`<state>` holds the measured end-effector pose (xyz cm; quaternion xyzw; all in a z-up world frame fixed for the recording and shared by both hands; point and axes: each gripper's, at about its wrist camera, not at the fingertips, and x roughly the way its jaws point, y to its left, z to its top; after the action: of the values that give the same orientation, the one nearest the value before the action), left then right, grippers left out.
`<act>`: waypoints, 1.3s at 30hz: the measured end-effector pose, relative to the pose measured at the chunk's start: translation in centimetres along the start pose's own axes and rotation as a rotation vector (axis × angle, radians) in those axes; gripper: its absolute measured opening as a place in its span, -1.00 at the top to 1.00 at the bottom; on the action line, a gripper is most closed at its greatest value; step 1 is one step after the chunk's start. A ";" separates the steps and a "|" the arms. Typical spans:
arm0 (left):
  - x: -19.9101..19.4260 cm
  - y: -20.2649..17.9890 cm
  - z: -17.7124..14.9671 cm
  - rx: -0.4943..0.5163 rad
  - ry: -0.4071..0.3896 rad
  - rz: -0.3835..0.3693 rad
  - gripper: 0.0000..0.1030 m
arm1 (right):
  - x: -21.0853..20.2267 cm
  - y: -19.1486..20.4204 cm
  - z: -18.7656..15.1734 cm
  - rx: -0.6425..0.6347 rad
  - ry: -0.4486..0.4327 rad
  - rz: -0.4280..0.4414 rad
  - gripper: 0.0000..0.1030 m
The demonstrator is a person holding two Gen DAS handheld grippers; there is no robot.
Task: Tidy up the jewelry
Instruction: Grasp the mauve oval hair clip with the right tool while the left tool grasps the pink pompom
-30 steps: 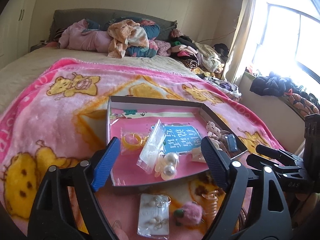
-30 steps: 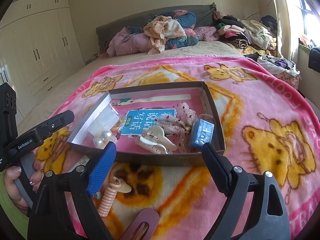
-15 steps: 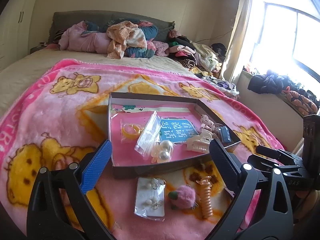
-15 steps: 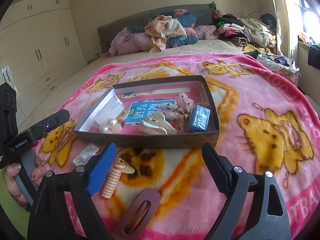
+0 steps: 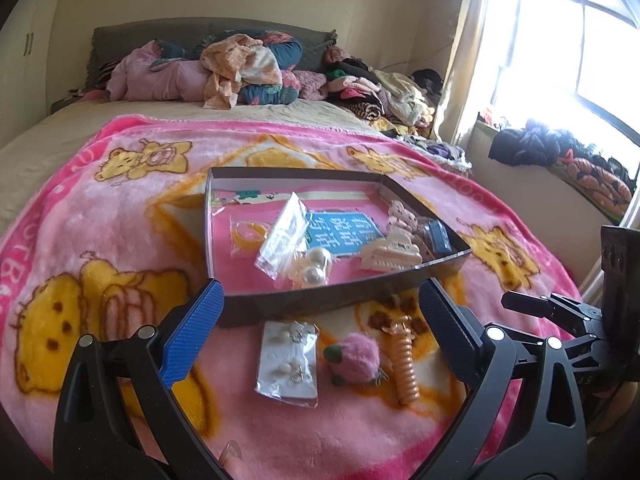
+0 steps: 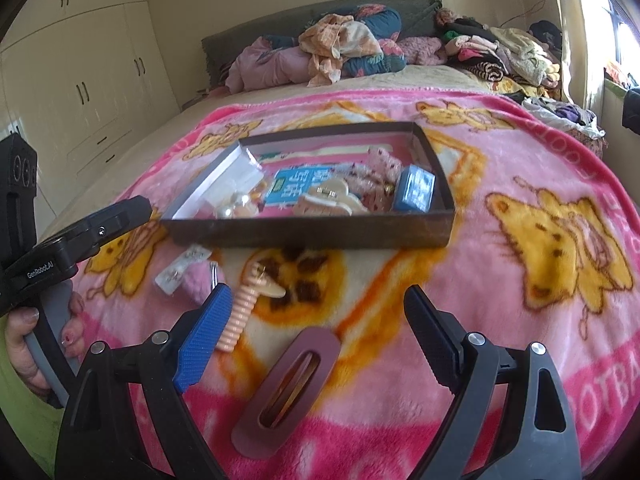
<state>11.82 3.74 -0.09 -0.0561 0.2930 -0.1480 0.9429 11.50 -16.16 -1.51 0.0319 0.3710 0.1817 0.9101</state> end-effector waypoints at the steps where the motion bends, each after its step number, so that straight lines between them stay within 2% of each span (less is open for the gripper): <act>1: 0.1 -0.1 -0.2 0.006 0.006 -0.001 -0.73 | 0.1 0.1 -0.3 0.003 0.009 0.002 -0.65; 11: 0.4 -1.4 -1.7 0.047 0.062 -0.025 -0.67 | 1.1 0.6 -2.5 0.009 0.083 0.012 -0.65; 16: 0.9 -1.8 -2.7 0.059 0.103 -0.036 -0.36 | 1.6 1.5 -3.4 -0.004 0.119 0.028 -0.64; 18: 1.0 -2.0 -3.1 0.061 0.117 -0.043 -0.30 | 1.7 1.6 -3.6 -0.009 0.125 0.022 -0.64; 24: 1.8 -2.2 -3.8 0.053 0.161 -0.076 0.07 | 2.4 1.3 -4.0 0.022 0.157 0.008 -0.52; 26: 2.1 -2.4 -3.9 0.055 0.171 -0.080 0.17 | 2.6 1.1 -4.1 0.026 0.163 0.004 -0.43; 28: 2.3 -2.7 -4.0 0.061 0.179 -0.084 0.22 | 2.7 0.9 -4.2 0.029 0.169 0.005 -0.25; 31: 2.8 -2.9 -4.0 0.059 0.195 -0.082 0.23 | 2.7 0.8 -4.2 0.023 0.170 0.010 0.03; 35: 3.8 -2.8 -4.1 0.038 0.226 -0.071 0.23 | 2.4 0.5 -4.0 0.019 0.154 0.026 0.25; 37: 4.2 -2.8 -4.2 0.029 0.237 -0.065 0.23 | 2.2 0.5 -3.9 0.015 0.143 0.034 0.45; 39: 4.6 -2.7 -4.2 0.021 0.243 -0.061 0.23 | 2.1 0.5 -3.9 0.003 0.136 0.033 0.45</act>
<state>12.36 -0.37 -5.43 -0.0366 0.4015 -0.1853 0.8962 10.05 -15.22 -5.57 0.0267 0.4315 0.1979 0.8797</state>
